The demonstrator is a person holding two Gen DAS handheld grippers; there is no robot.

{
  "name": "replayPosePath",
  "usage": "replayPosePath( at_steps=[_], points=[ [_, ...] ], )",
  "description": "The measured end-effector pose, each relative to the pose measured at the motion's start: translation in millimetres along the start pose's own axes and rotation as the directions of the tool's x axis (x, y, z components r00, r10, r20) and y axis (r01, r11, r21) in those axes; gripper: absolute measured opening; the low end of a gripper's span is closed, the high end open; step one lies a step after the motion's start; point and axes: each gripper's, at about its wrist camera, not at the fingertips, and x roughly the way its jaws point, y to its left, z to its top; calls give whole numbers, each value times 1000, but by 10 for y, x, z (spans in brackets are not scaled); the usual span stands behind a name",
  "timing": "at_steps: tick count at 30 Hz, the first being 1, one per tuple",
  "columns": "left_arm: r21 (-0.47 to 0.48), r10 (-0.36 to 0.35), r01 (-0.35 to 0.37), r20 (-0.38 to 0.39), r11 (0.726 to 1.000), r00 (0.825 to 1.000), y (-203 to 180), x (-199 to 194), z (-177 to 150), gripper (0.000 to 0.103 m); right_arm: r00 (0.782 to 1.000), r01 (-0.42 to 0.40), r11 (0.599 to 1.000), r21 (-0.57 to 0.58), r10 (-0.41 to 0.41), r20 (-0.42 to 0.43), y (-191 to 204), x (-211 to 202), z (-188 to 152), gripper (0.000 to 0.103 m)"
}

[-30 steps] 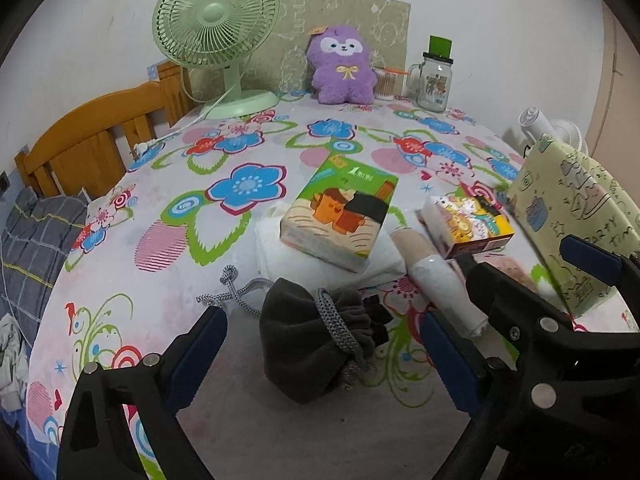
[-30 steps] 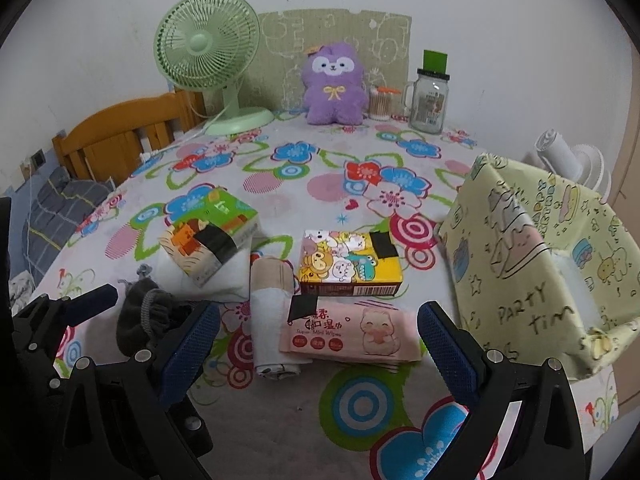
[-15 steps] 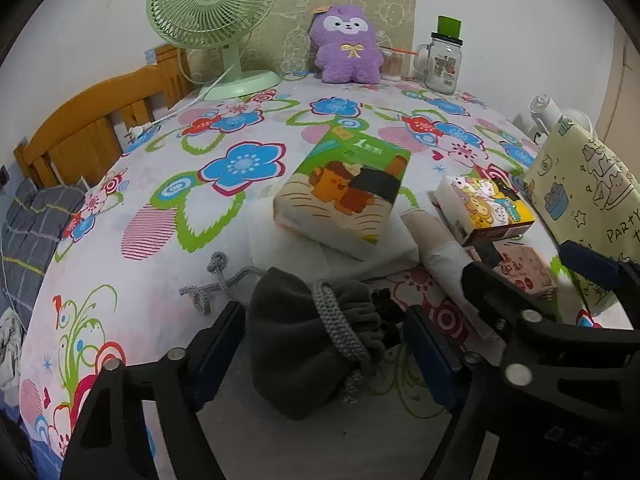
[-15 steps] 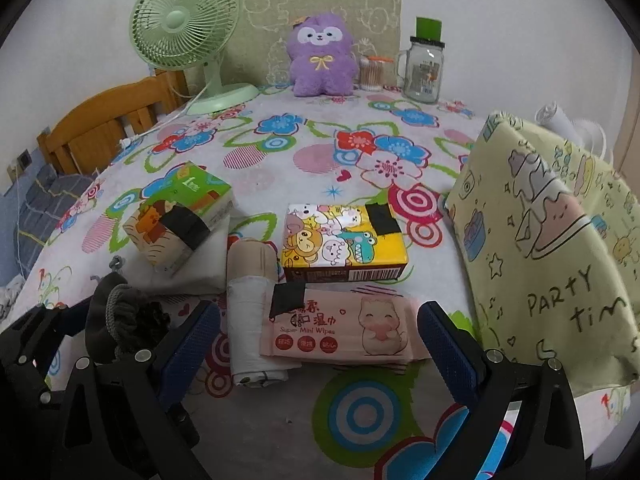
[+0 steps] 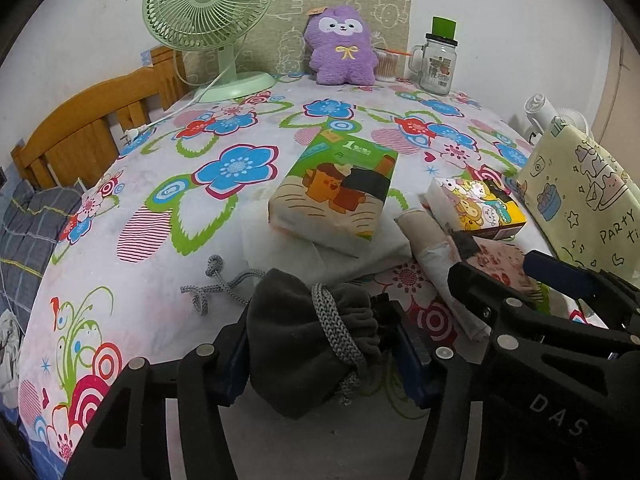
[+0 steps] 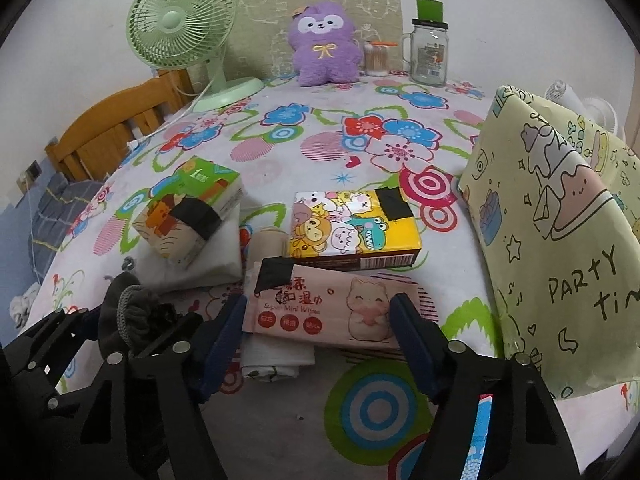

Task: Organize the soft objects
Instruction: 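Hold the grey pouch with the left tool while the right tool grasps the pink wipes pack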

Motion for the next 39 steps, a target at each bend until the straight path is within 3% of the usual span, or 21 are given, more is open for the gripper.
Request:
replayPosePath(
  at_steps=[8, 26, 34, 39],
  points=[
    [3, -2, 2, 4, 1000, 1000, -19, -21, -11, 59, 1000, -20, 999, -39, 21, 22, 80, -63, -1, 55],
    [14, -8, 8, 21, 1000, 1000, -40, -78, 15, 58, 999, -41, 997, -65, 41, -6, 71, -68, 65, 56],
    [2, 12, -12, 20, 1000, 1000, 46, -38, 49, 58, 996, -88, 989, -116, 88, -9, 231, 13, 174, 56],
    [-7, 10, -10, 10, 1000, 1000, 92, 24, 77, 58, 995, -95, 985, -146, 91, -34, 317, 140, 215, 39]
  ],
)
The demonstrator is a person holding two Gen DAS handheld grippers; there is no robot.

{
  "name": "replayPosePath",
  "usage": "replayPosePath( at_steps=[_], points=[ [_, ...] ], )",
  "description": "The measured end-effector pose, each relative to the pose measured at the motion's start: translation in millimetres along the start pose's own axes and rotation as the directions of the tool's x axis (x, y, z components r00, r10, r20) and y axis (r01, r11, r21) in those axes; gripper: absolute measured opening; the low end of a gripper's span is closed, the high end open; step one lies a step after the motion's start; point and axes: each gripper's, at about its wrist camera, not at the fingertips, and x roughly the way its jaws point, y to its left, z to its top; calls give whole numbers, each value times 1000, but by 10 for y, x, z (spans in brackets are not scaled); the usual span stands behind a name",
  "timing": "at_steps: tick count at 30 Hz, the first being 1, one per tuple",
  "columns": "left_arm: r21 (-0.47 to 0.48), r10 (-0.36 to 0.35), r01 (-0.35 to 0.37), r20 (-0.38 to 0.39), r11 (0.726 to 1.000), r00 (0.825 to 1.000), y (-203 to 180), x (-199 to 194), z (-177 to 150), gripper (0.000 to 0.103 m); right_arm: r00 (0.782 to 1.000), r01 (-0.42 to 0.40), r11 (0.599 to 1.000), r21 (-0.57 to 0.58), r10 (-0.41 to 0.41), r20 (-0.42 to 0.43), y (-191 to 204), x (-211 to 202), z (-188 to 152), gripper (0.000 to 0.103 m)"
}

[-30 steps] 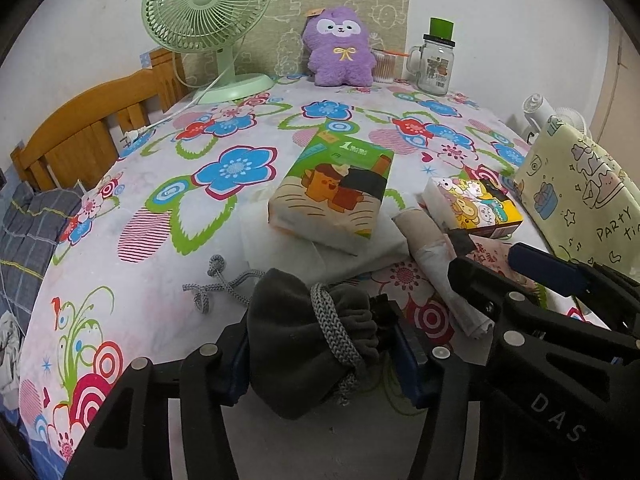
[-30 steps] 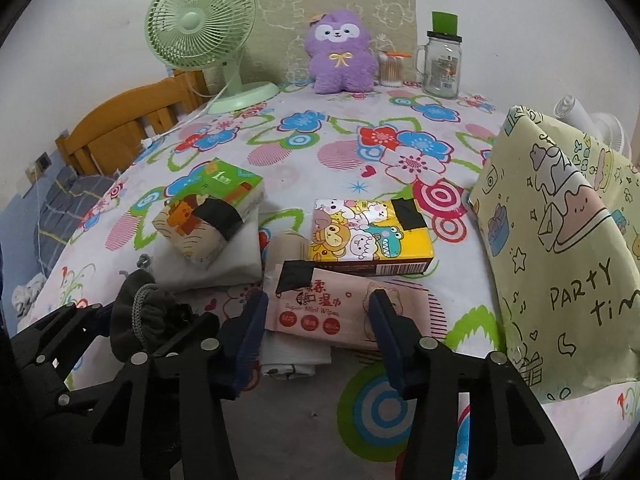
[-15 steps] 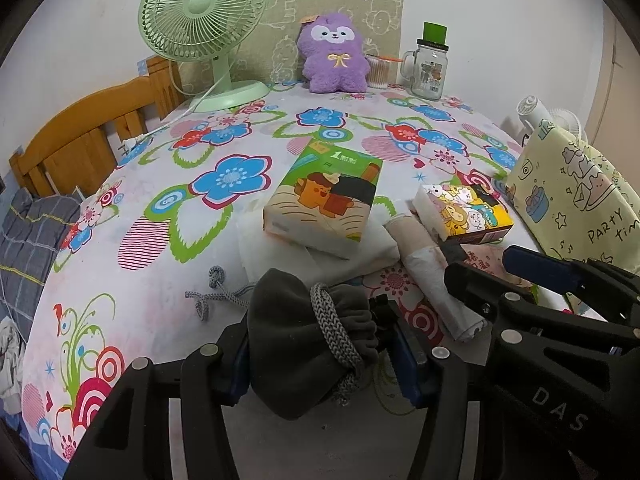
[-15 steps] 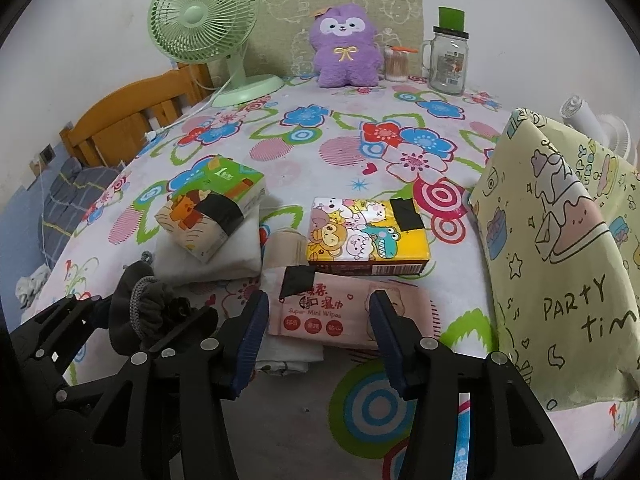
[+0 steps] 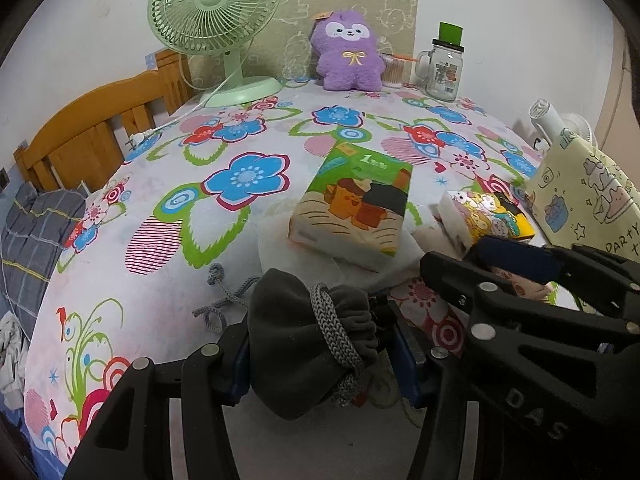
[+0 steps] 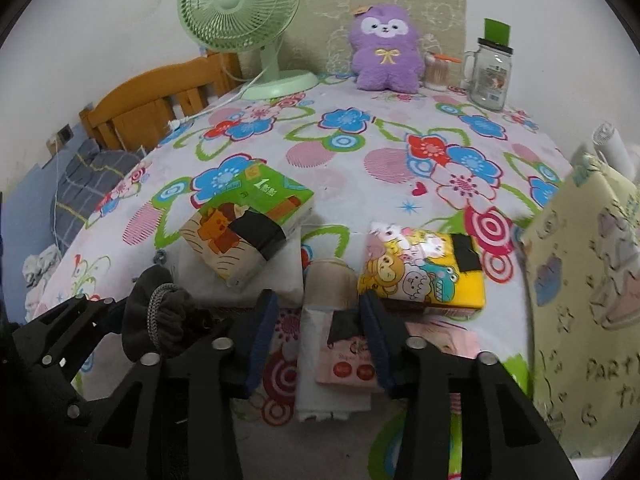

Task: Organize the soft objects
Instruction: 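Hold the grey pouch with the left tool while the right tool grasps the pink wipes pack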

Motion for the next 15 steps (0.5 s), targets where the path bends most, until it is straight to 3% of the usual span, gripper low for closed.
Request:
replayPosePath(
  at_steps=[7, 15],
  points=[
    [10, -1, 1, -3, 1000, 1000, 7, 45, 7, 58, 1000, -6, 1000, -14, 5, -25, -2, 112, 10, 30],
    [24, 0, 0, 0, 1000, 1000, -5, 5, -38, 58, 998, 25, 1000, -17, -26, -51, -37, 98, -40, 33]
  ],
)
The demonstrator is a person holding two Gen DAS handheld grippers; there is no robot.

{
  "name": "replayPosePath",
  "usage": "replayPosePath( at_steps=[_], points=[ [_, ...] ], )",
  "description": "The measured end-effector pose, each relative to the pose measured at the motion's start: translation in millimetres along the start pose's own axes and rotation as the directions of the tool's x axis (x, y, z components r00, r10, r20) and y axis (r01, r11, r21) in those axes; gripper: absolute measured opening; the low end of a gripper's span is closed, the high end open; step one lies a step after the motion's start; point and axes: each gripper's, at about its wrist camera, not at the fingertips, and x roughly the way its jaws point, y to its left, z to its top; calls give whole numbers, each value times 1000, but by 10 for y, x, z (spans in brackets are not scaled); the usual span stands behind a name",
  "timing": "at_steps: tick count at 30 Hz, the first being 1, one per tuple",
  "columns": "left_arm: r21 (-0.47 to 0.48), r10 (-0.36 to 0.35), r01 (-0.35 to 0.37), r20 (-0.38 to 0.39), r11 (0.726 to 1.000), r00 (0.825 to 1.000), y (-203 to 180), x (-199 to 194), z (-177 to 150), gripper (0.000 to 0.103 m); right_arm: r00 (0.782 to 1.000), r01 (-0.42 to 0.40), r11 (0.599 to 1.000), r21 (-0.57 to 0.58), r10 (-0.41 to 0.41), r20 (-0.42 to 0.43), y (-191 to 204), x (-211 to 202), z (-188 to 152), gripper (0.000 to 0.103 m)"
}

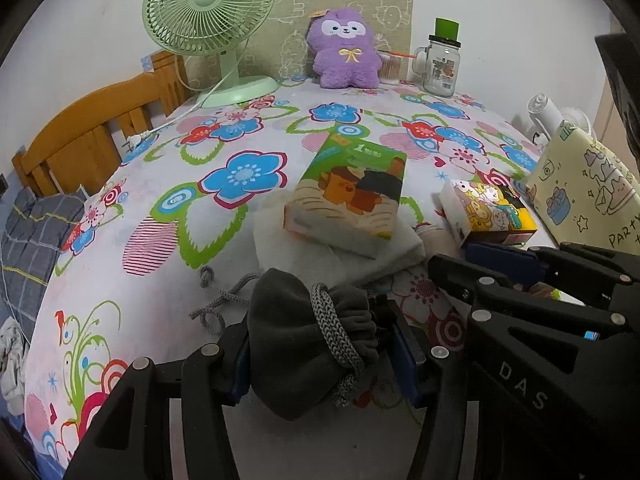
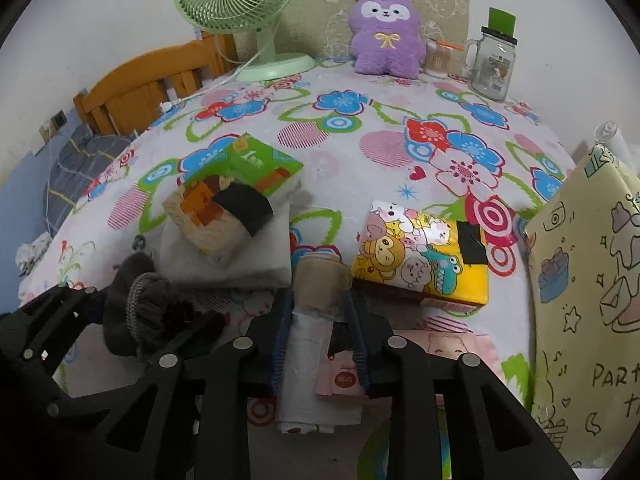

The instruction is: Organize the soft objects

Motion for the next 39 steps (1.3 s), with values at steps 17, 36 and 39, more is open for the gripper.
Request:
replayPosePath(
  at_steps=[17, 36, 39],
  points=[
    [2, -16, 16, 20, 1000, 1000, -21, -85, 15, 56, 999, -13, 1000, 20, 12, 32, 54, -111, 6, 11],
    [33, -24, 19, 141, 999, 990, -242, -580, 198, 56, 985, 14, 999, 39, -21, 169, -13, -787, 48, 11],
    [42, -29, 23, 158, 999, 987, -284, -663, 215, 56, 983, 23, 999, 44, -31, 184, -31, -888, 48, 11]
  ],
)
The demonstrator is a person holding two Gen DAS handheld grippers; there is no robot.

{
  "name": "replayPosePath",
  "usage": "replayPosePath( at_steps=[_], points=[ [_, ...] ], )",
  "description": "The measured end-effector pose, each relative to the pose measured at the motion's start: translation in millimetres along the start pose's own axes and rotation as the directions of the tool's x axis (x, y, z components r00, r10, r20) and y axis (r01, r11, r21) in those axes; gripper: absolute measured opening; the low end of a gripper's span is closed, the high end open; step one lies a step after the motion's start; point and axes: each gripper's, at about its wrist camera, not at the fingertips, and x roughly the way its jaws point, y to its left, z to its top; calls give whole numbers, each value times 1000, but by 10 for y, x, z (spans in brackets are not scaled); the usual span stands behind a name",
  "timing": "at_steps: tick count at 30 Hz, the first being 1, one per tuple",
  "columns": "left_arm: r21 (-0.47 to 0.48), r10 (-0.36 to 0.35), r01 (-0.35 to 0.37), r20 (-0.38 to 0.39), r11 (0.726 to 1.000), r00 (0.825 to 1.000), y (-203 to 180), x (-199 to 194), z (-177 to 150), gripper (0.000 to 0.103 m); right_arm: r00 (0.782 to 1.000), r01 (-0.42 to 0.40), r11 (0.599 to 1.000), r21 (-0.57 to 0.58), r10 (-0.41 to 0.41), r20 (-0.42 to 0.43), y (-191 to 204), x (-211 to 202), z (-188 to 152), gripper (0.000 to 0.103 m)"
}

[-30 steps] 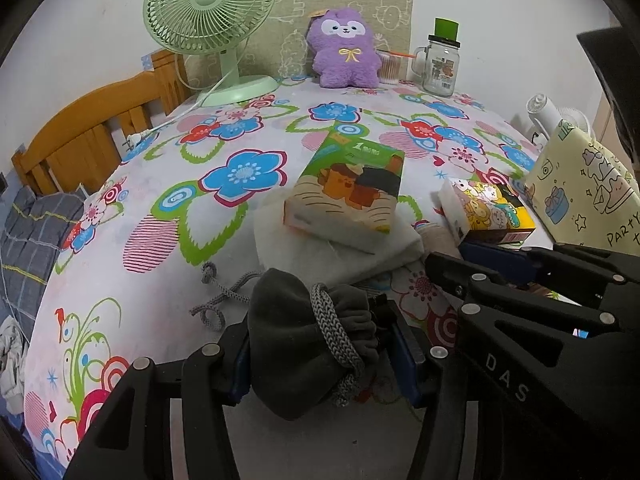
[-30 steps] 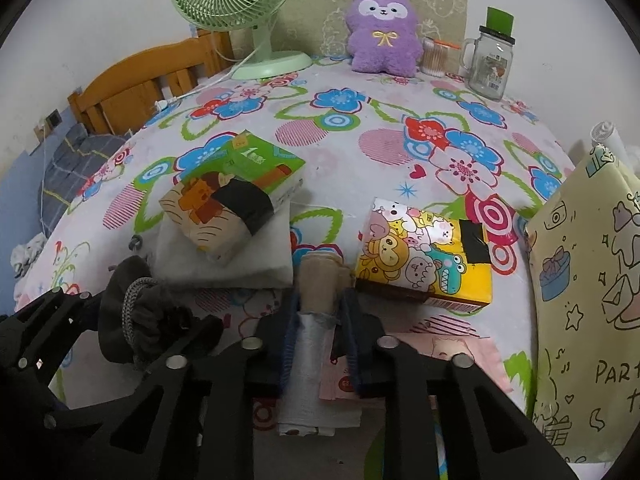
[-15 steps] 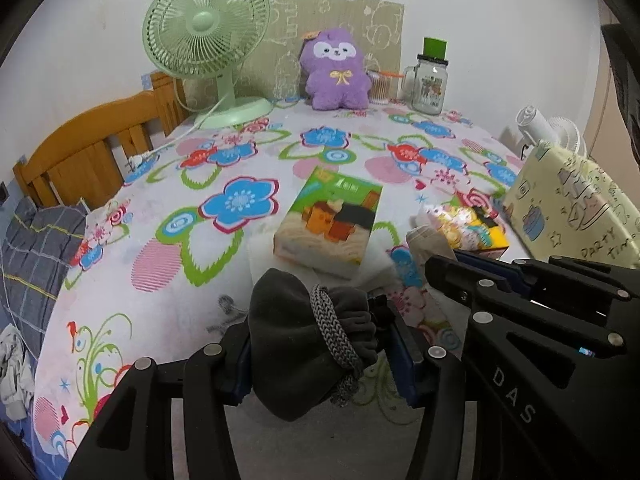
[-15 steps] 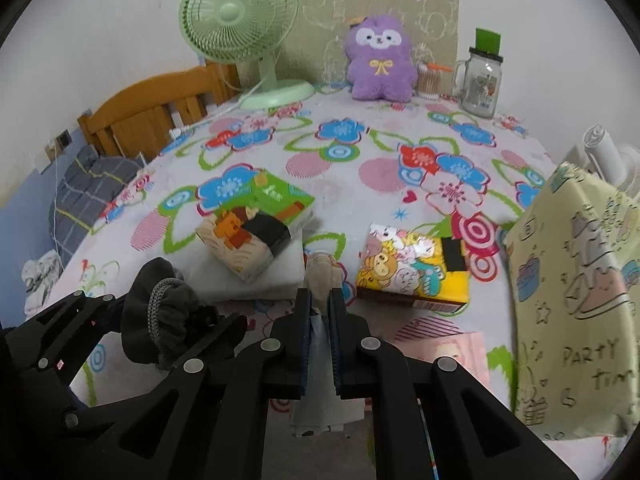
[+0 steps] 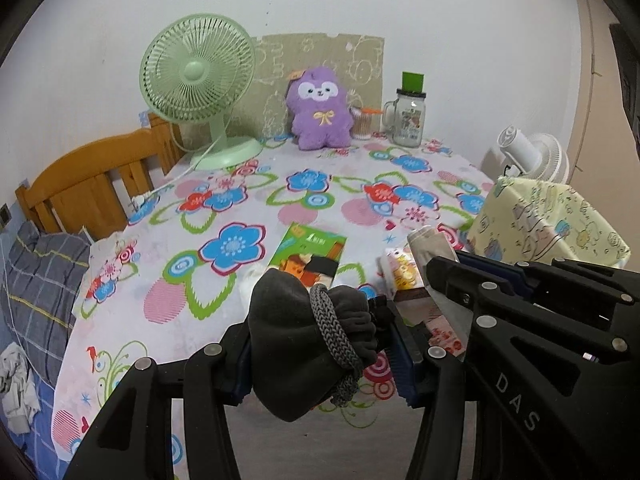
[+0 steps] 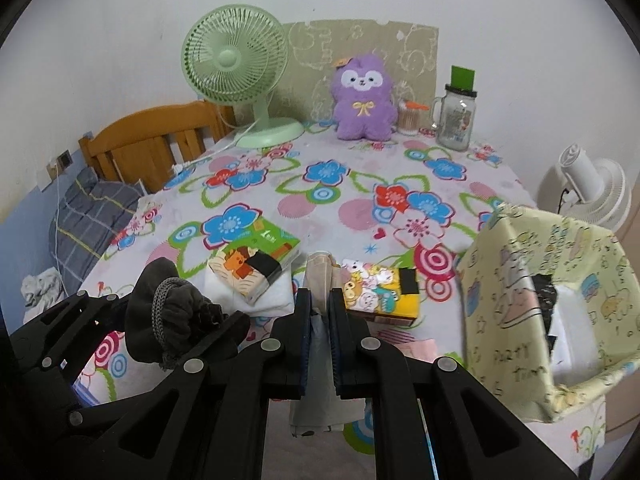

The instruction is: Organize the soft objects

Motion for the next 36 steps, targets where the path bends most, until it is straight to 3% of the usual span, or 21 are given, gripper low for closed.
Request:
replayPosePath(
  at_steps=[18, 36],
  points=[
    [57, -32, 27, 84, 998, 996, -288, -389, 254, 56, 995, 56, 998, 26, -58, 83, -193, -550, 137, 11],
    [105, -50, 38, 120, 994, 992, -646, -507, 520, 56, 988, 86, 995, 57, -93, 120, -517, -807, 295, 11]
  ],
)
